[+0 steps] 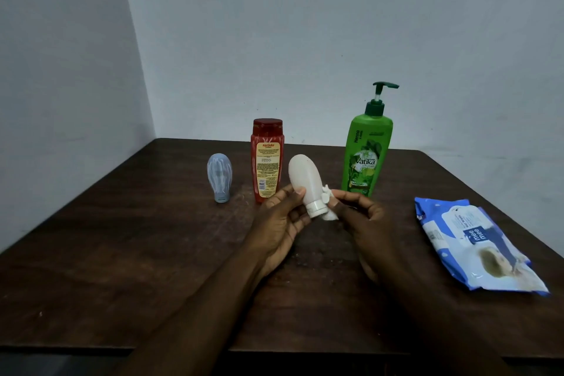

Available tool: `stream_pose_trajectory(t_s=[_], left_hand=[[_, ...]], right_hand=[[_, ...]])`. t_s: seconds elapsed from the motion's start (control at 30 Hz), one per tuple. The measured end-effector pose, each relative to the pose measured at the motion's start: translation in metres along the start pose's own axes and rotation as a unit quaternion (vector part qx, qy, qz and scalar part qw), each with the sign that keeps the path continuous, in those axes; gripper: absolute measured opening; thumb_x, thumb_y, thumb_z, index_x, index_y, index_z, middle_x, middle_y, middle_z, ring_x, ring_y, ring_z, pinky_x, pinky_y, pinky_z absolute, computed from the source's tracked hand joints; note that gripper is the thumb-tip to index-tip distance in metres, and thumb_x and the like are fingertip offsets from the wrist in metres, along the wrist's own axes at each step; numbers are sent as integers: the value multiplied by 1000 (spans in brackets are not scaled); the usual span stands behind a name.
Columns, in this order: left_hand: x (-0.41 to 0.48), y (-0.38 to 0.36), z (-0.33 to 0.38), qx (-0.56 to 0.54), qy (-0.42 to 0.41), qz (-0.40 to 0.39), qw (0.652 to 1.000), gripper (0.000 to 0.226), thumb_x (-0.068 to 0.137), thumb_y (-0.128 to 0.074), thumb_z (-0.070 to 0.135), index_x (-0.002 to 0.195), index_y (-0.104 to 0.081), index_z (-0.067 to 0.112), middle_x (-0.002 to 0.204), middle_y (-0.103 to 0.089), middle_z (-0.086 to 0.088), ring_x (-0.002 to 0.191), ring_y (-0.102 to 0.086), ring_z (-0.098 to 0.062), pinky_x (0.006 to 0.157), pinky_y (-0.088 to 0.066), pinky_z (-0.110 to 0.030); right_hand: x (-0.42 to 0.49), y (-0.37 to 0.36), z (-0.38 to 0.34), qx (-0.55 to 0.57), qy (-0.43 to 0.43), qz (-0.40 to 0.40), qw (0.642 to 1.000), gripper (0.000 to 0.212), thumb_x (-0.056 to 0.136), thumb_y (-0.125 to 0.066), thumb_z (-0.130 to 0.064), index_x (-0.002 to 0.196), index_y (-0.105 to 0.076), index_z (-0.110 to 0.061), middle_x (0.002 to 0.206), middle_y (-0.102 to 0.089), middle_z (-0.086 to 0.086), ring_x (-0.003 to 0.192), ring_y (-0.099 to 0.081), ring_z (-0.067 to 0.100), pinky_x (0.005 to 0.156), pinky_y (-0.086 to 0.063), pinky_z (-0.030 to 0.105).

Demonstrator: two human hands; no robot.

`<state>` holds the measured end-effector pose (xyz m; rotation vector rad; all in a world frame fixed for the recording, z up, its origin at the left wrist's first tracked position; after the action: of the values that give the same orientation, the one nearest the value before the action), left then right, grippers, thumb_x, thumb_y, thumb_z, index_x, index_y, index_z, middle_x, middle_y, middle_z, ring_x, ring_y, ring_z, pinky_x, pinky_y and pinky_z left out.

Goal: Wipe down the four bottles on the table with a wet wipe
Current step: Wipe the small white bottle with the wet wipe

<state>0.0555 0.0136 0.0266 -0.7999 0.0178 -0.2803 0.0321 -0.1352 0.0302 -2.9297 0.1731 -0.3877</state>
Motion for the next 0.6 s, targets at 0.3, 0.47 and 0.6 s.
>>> stream_pose_trajectory(t_s=[0.3,0.47,0.6], left_hand=[[-3,0,3,6,6,13,1000,46,77,-74,8,120,-60,5,116,-72,-20,105,-72,-29,78,-63,-38],[-6,-1,6,32,5,15,999,54,69,-80,9,120,-61,6,111,-75,-17,98,-74,-27,73,-64,-36],[-5,1,5,29,13,30,999,49,70,-78,9,116,-64,6,109,-75,-17,96,-74,-27,81,-62,-39]], right_hand=[[-19,-3,-39,-302,244,49,920,20,88,-74,-14,106,-75,-24,104,-70,-7,96,-67,2,81,-56,19],[-40,-24,-54,-378,383,14,843,19,86,-75,-5,103,-76,-12,103,-67,0,97,-63,6,86,-48,12],[-46,-31,-52,-406,426,-11,809,20,79,-77,-2,99,-77,-7,101,-67,5,98,-62,11,91,-47,15]])
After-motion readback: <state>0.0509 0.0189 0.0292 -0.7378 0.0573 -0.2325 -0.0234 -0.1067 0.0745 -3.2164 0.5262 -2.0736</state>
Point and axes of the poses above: each hand's wrist, its own x-axis towards the middle knuckle, its own y-axis out of the back of the hand, z = x × y, the point moved 6 cm from there along x, towards the middle knuckle
